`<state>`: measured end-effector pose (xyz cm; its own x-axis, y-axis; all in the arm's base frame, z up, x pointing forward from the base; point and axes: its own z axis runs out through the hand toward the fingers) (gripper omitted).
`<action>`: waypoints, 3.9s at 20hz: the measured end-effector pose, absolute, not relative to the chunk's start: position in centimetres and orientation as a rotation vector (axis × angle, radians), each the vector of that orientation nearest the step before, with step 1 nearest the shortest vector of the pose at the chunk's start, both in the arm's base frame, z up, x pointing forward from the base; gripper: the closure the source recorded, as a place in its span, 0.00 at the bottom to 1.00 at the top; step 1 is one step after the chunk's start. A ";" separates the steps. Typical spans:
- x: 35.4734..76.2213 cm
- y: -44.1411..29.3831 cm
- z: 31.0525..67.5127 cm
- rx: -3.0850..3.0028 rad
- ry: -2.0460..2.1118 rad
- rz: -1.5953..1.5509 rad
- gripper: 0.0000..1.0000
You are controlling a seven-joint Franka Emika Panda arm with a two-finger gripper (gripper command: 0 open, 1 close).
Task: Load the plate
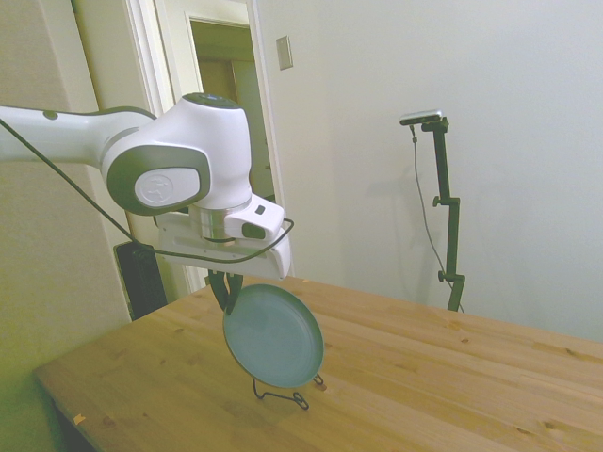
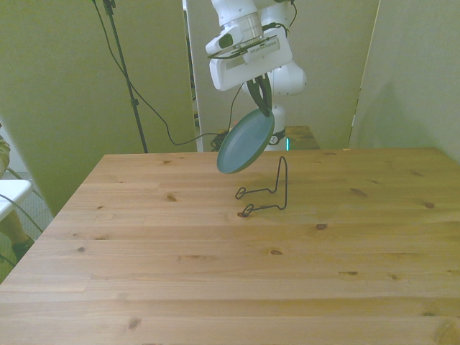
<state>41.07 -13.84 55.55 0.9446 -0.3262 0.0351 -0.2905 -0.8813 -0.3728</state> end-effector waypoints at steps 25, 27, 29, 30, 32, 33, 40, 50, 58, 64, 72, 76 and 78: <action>42.5 -14.4 54.2 -2.611 0.164 -0.069 1.00; 42.4 -14.6 53.9 -2.575 0.162 -0.058 1.00; 42.3 -15.2 54.0 -2.542 0.162 -0.056 1.00; 42.3 -15.6 54.0 -2.528 0.162 -0.059 1.00; 42.4 -16.3 53.7 -2.506 0.156 -0.065 1.00; 42.5 -16.6 53.6 -2.496 0.144 -0.066 1.00; 43.3 -16.9 53.0 -2.464 0.057 -0.004 1.00; 44.7 -17.4 51.8 -2.436 0.069 0.047 1.00; 45.0 -18.1 50.7 -2.392 0.036 0.085 1.00; 45.4 -19.4 50.6 -2.349 0.011 0.098 1.00; 46.3 -20.7 50.1 -2.310 -0.025 0.144 1.00; 47.2 -20.9 49.6 -2.301 -0.023 0.148 1.00; 47.6 -20.8 49.4 -2.296 -0.025 0.154 1.00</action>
